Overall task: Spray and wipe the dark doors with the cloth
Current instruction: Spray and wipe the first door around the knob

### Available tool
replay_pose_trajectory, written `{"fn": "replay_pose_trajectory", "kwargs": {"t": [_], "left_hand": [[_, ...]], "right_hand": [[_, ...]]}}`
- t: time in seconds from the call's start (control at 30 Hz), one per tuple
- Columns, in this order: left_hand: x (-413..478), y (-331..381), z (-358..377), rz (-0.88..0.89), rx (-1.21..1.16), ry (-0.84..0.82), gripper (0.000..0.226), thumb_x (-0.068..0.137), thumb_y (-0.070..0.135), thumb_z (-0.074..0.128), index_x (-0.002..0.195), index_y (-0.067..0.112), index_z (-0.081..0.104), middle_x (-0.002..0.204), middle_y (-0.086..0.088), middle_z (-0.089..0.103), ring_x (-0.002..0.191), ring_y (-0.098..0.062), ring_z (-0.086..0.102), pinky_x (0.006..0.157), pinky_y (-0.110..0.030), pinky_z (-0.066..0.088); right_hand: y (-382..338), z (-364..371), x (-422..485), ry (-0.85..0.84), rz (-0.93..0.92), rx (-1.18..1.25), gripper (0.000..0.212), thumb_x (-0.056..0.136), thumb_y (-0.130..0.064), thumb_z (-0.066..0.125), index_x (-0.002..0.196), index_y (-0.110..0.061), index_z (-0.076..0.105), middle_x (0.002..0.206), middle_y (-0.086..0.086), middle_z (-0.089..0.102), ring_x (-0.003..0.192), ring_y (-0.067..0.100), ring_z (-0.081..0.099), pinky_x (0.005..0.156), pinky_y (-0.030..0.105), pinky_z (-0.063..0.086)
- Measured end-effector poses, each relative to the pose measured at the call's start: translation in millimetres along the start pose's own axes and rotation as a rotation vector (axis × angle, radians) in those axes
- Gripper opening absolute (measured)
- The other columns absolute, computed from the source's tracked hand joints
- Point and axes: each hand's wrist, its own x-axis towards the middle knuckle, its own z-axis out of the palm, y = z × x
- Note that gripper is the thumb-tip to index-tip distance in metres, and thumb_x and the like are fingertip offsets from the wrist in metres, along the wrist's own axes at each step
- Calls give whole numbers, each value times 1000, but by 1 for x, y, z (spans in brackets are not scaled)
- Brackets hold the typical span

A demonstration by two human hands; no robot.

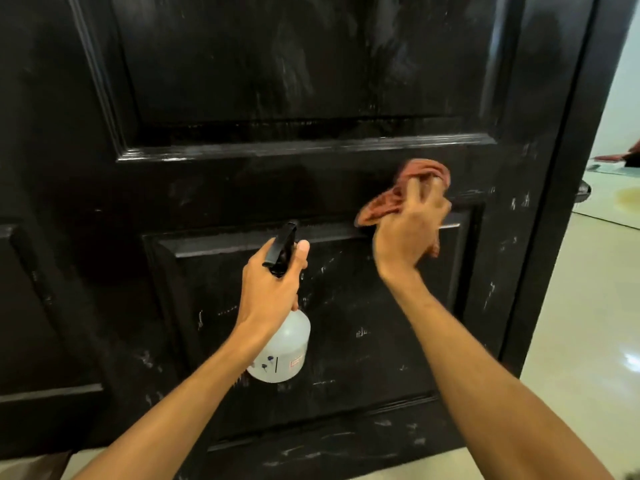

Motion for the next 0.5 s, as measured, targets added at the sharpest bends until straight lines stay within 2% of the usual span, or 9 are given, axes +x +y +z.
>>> {"fn": "replay_pose_trajectory", "kwargs": {"t": [0.07,0.1,0.13,0.17,0.27,0.3,0.33,0.4,0.5], "left_hand": [[2,7,7,25,0,17,24,98,43,62,98,19,65,91,0,74,42,-15,53,47,-25,49],[3,11,10,38,-3,17,19,99,42,62,98,24,65,92,0,74,42,-15,53,46,-24,49],[4,14,12,46,-11,12,14,99,42,62,98,28,64,92,-1,74,43,-15,53,46,-23,49],[5,17,16,54,-19,5,11,99,41,62,97,30,64,92,-2,74,43,-15,53,46,-23,49],[8,21,30,52,-20,-26,17,98,40,63,98,23,65,93,-3,73,43,-14,52,47,-25,50],[9,22,33,51,-16,-30,19,98,40,63,99,21,65,93,-5,73,43,-15,52,47,-27,51],[11,23,38,50,-12,-32,21,98,40,63,99,19,65,93,-7,73,43,-16,53,48,-29,51],[13,25,48,46,-11,-40,22,98,40,63,100,18,65,94,-6,73,44,-16,53,49,-31,51],[12,28,63,47,-19,-49,17,98,42,63,100,26,65,94,-2,74,44,-15,54,50,-30,52]], "right_hand": [[-16,5,-13,-75,-458,32,53,80,-1,50,130,-14,65,145,12,54,105,35,54,74,38,51],[-17,5,-17,-139,-623,30,57,79,0,54,132,-17,65,147,9,54,103,32,55,66,32,48],[-12,5,-14,-182,-690,31,61,77,1,57,133,-20,66,148,7,54,102,30,56,61,28,44],[-1,3,-4,-175,-625,62,63,74,2,58,132,-23,67,148,5,54,102,29,57,62,26,45],[44,-4,37,68,10,223,59,74,2,53,125,-22,72,143,7,54,114,31,59,82,43,56],[51,-7,46,107,135,239,54,77,2,52,124,-19,72,143,10,52,118,32,58,88,47,55],[51,-8,50,95,150,202,49,82,2,52,124,-15,71,145,14,49,120,34,56,92,49,54],[36,-6,40,-15,-79,90,39,92,-3,50,127,-10,65,153,20,37,122,37,48,98,45,48],[34,-3,8,-272,-592,50,45,94,-12,52,139,-10,55,161,19,22,137,39,34,115,46,33]]}}
